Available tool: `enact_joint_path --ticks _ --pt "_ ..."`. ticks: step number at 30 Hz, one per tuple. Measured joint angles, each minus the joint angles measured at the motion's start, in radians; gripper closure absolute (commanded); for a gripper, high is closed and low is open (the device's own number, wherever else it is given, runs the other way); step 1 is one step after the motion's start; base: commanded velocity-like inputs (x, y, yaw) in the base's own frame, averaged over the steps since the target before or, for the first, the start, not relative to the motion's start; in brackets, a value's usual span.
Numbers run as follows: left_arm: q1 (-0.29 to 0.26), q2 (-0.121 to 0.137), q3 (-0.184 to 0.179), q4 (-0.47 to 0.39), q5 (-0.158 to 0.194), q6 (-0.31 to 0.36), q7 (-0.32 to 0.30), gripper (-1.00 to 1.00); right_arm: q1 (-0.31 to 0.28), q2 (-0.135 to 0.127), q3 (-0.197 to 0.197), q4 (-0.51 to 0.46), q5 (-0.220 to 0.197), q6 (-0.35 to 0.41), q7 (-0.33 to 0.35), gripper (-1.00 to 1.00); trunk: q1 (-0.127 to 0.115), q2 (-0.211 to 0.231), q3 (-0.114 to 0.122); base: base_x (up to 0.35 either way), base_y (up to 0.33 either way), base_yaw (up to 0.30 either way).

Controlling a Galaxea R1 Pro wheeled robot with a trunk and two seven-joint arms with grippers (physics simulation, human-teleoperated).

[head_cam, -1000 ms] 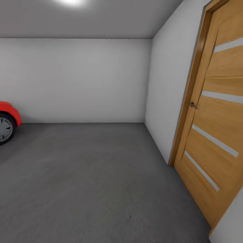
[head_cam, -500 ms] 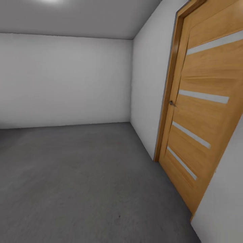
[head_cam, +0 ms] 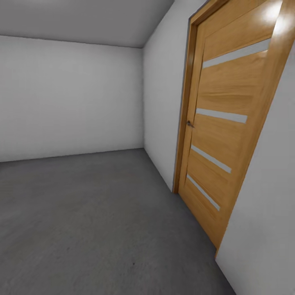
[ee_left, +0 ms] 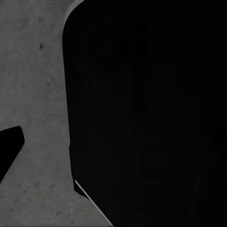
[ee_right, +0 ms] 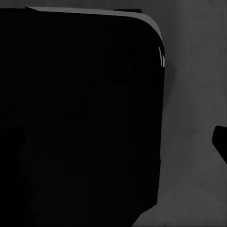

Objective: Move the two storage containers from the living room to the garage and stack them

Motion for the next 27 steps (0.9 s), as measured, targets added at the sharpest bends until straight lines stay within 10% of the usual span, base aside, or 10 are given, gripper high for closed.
enact_joint_path --ticks 27 --pt "0.0 0.0 0.001 0.002 0.009 0.004 0.001 -1.0 0.0 -0.003 0.011 0.0 0.007 -0.001 -0.001 -1.0 -0.001 0.0 0.0 0.222 0.0 -0.007"
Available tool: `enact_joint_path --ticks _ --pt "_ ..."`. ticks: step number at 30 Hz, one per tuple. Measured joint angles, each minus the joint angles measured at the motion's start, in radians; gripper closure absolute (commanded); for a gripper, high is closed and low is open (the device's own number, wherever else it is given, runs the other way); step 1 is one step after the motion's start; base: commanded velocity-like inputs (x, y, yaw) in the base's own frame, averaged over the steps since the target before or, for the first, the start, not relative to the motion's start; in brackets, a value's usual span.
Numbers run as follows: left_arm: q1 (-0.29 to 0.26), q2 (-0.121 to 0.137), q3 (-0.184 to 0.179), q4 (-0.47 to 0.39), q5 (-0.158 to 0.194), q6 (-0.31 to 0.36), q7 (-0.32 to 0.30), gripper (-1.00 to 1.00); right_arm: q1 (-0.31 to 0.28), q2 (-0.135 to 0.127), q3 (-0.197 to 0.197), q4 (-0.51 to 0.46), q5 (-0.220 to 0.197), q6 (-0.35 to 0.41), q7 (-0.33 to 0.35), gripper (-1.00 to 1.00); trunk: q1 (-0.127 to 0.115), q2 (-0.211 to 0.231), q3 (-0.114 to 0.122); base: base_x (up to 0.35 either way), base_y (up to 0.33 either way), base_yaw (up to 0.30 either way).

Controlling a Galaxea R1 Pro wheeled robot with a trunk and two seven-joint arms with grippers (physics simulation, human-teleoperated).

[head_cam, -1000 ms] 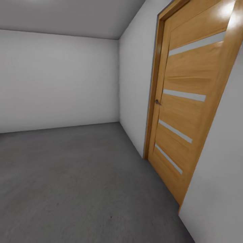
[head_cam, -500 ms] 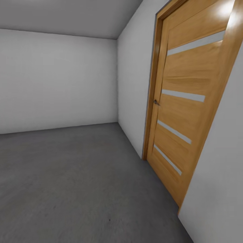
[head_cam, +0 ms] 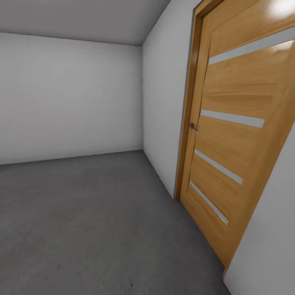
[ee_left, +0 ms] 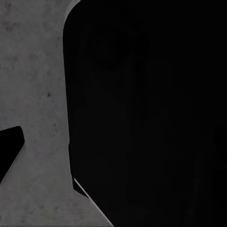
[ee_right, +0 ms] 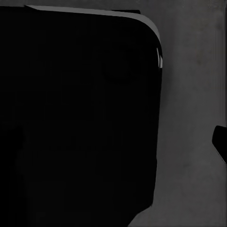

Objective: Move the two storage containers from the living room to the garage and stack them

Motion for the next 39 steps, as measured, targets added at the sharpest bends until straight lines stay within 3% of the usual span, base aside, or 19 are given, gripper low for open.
enact_joint_path --ticks 17,39 --pt "0.0 0.0 0.002 0.0 0.001 0.0 0.0 -1.0 0.0 0.001 -0.002 0.0 -0.001 -0.001 0.0 -1.0 0.0 0.0 0.0 0.323 0.061 -0.018" --pt "0.0 0.002 0.002 0.0 0.002 0.0 0.003 -1.0 0.0 0.003 -0.001 0.0 0.001 -0.001 0.0 -1.0 0.0 0.0 0.0 0.315 0.184 -0.233"
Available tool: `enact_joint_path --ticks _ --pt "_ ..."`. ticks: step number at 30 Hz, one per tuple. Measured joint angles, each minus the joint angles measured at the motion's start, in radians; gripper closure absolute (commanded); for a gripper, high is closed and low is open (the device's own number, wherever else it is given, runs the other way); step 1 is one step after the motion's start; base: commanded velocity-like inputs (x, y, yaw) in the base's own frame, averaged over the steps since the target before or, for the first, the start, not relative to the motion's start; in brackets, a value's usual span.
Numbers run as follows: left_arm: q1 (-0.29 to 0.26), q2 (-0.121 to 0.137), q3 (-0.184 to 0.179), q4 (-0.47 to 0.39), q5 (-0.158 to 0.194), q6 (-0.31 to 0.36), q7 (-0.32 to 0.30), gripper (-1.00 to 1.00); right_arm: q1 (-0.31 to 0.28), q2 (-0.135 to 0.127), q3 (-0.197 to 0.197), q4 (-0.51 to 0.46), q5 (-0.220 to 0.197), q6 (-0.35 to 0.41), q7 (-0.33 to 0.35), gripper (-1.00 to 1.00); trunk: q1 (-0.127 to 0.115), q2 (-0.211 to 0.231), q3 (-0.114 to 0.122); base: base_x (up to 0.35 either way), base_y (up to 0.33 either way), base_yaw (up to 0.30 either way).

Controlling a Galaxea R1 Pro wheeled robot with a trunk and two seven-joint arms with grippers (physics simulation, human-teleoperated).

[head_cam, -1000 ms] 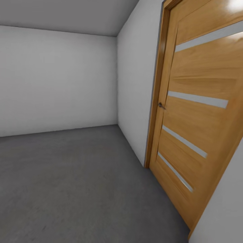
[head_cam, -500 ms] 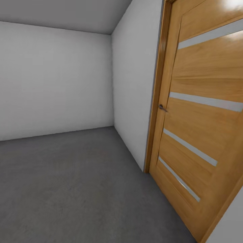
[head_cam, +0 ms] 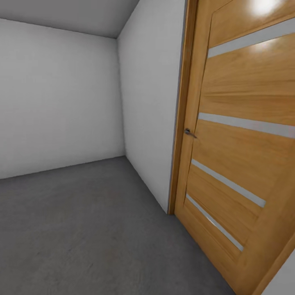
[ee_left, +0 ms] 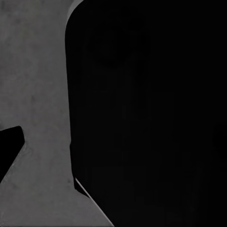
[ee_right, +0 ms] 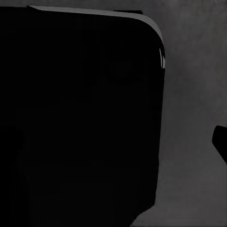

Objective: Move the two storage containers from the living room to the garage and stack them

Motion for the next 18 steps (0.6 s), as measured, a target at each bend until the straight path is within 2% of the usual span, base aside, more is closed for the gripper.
enact_joint_path --ticks 18 --pt "0.0 -0.001 0.0 0.0 0.001 0.0 -0.002 -1.0 0.0 -0.002 -0.009 0.0 -0.009 0.002 0.0 -1.0 0.0 0.0 0.0 0.3 0.218 -0.247"
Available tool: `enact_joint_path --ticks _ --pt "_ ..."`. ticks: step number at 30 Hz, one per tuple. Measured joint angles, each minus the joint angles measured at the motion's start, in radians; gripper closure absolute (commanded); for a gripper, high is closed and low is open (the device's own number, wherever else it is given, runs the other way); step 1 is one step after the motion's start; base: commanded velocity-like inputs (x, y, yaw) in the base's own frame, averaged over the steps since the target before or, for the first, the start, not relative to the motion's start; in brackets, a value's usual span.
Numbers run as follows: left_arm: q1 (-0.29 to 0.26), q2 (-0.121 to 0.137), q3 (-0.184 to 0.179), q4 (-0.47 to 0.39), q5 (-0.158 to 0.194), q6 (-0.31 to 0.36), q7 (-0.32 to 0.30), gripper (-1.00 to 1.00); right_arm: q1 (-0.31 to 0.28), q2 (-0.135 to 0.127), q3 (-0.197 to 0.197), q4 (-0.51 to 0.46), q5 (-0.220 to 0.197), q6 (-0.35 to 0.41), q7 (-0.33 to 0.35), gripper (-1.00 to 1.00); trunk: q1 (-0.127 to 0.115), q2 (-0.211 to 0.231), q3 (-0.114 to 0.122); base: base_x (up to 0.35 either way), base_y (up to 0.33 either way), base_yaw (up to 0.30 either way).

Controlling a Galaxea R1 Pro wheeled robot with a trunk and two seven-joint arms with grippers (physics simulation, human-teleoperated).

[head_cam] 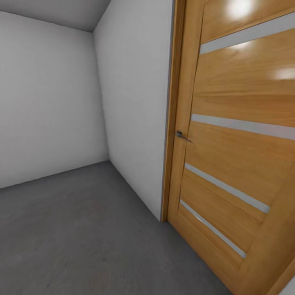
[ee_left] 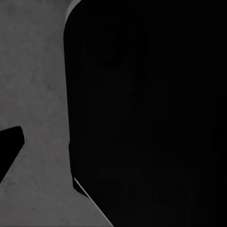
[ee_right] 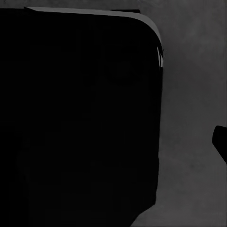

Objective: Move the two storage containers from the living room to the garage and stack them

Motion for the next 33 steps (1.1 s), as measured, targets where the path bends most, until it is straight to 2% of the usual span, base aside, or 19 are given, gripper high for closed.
enact_joint_path --ticks 23,33 --pt "0.0 0.003 0.0 0.001 0.001 0.0 0.001 -1.0 0.0 0.0 -0.001 0.0 0.001 -0.001 0.0 -1.0 0.0 0.0 0.0 0.298 0.22 -0.285" --pt "0.0 0.003 0.0 0.0 0.063 0.0 0.002 -1.0 0.0 0.0 0.0 0.0 0.0 0.001 0.0 -1.0 0.0 0.0 0.0 0.297 0.221 -0.29"
